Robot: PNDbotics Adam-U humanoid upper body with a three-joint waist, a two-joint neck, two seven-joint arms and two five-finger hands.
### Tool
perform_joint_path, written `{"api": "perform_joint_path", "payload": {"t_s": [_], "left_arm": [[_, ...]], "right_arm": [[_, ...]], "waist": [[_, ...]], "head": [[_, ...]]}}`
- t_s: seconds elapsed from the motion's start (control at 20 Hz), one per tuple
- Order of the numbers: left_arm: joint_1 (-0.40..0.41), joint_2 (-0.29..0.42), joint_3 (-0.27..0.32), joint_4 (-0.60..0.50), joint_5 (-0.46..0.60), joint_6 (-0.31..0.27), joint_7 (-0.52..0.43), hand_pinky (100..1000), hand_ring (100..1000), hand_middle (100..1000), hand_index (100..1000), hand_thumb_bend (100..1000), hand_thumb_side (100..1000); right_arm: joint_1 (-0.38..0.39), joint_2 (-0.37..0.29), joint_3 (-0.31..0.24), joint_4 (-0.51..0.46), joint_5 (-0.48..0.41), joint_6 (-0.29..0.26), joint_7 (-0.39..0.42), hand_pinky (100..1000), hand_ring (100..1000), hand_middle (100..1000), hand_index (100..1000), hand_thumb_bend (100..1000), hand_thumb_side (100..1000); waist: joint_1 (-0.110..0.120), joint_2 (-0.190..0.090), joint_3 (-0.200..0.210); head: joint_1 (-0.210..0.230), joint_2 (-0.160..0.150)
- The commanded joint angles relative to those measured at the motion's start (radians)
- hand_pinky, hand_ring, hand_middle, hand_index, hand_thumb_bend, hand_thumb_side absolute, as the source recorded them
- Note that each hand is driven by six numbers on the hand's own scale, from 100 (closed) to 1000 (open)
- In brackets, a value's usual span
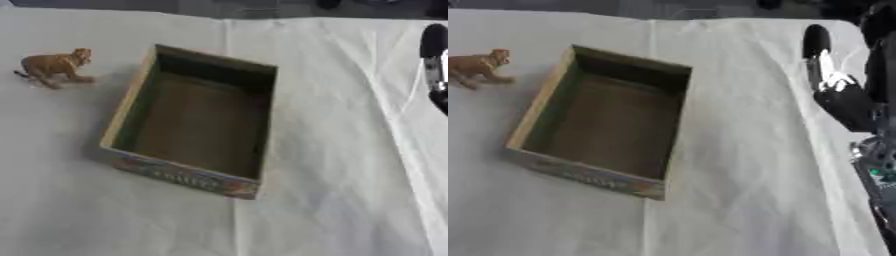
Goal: Pick up objects on the table and place them in the box.
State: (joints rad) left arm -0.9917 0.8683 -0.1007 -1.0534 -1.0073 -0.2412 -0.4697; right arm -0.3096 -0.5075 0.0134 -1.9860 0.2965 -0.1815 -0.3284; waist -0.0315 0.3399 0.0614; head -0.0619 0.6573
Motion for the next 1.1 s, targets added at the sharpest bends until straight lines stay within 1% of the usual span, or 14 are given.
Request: {"api": "perform_joint_path", "payload": {"t_s": [0.05, 0.25, 0.55, 0.95, 1.1], "left_arm": [[-0.038, -0.005, -0.003, 0.026, -0.048, -0.029, 0.006, 936, 893, 840, 990, 928, 310], [-0.065, -0.039, -0.017, 0.059, -0.095, -0.061, 0.010, 938, 893, 844, 991, 928, 310], [-0.090, -0.077, -0.029, 0.095, -0.144, -0.084, 0.023, 937, 892, 849, 991, 929, 314], [-0.112, -0.120, -0.045, 0.121, -0.143, -0.111, 0.038, 930, 884, 842, 986, 921, 314], [-0.119, -0.132, -0.051, 0.127, -0.158, -0.110, 0.048, 936, 889, 843, 992, 924, 309]], "right_arm": [[-0.014, -0.027, -0.004, -0.014, -0.008, -0.003, 0.004, 815, 717, 704, 836, 259, 671], [-0.017, -0.025, -0.001, -0.014, -0.009, -0.004, 0.008, 815, 717, 703, 835, 256, 670], [-0.019, -0.023, 0.001, -0.014, -0.011, -0.006, 0.012, 816, 716, 703, 835, 253, 669], [-0.022, -0.020, 0.004, -0.014, -0.011, -0.007, 0.015, 819, 716, 703, 835, 249, 668], [-0.025, -0.020, 0.006, -0.014, -0.011, -0.008, 0.017, 819, 716, 701, 831, 247, 667]], "waist": [[0.002, -0.015, -0.001], [-0.001, -0.012, -0.003], [-0.003, -0.008, -0.005], [-0.008, 0.000, -0.009], [-0.009, 0.003, -0.011]], "head": [[0.007, -0.020], [0.009, -0.028], [0.013, -0.035], [0.018, -0.043], [0.022, -0.048]]}}
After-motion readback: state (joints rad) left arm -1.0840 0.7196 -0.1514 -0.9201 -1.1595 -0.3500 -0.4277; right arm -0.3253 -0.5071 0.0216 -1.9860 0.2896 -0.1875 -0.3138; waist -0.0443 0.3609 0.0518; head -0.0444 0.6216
